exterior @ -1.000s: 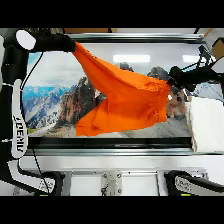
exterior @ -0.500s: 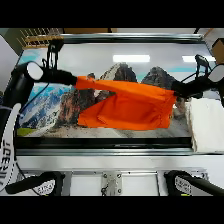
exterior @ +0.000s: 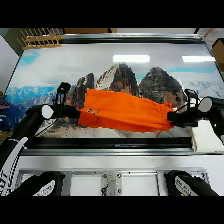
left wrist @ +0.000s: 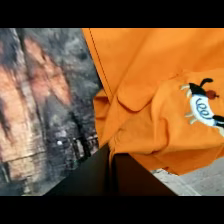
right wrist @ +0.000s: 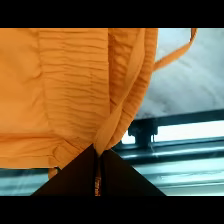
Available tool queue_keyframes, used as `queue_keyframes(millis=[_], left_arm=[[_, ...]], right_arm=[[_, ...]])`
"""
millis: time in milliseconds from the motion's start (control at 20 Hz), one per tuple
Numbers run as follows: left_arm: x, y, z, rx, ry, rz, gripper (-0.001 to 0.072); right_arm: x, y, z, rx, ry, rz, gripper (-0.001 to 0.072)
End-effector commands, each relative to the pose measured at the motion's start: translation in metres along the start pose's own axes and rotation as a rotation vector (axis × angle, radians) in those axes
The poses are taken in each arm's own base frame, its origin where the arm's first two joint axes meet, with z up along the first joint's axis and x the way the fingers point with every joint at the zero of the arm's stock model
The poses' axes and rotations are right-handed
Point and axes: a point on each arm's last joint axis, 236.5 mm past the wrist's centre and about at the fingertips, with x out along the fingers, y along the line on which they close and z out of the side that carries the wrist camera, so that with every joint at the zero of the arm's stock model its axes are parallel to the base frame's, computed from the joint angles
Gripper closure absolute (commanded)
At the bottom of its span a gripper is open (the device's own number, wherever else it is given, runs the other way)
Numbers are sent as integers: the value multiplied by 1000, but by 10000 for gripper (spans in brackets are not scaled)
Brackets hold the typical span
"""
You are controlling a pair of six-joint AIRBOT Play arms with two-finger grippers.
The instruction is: Fold the clothes and pants, and hang the long-sleeved shirts on hangers.
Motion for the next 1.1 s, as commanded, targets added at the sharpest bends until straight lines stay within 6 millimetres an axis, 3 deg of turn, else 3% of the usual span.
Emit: queue_keyframes(millis=[0, 200, 250, 300, 350, 400, 500, 550, 650, 800, 850, 900, 950, 1000, 1050], left_arm=[[12, -4, -13, 11, -27, 12, 702], [13, -4, -13, 10, -29, 12, 701], [13, -5, -14, 10, -23, 10, 556], [11, -6, -14, 11, -16, 6, 235], [7, -7, -11, 14, -3, -2, 149], [-2, -7, -3, 12, 6, -11, 154], [-27, -6, 22, 3, -10, -21, 154], [-42, -6, 34, -15, -30, -21, 154], [-70, -7, 52, -46, -76, -22, 160], [-94, -20, 63, -70, -129, -36, 161], [-97, -26, 64, -70, -138, -44, 162], [-99, -33, 65, -61, -142, -55, 277], [-99, -39, 65, -46, -142, -63, 600], [-99, -44, 66, -30, -143, -70, 700], [-99, -48, 65, -23, -142, -77, 701]], right_arm=[[22, 2, -27, 29, 61, 27, 701], [29, 5, -24, 44, 37, 49, 698], [29, 8, -22, 49, 28, 60, 686], [28, 14, -19, 61, 14, 88, 565], [24, 21, -15, 69, 2, 119, 311], [16, 29, -9, 71, -19, 156, 115], [-17, 35, 9, 57, -90, 208, 103], [-35, 28, 17, 55, -132, 207, 102], [-60, -2, 26, 106, -189, 190, 9], [-56, -54, 20, 250, -183, 196, 9], [-51, -61, 22, 288, -195, 231, 7], [-43, -63, 24, 316, -199, 286, 3], [-36, -64, 25, 326, -193, 336, 1], [-26, -64, 25, 326, -175, 377, 0], [-15, -65, 24, 309, -151, 397, 0]])
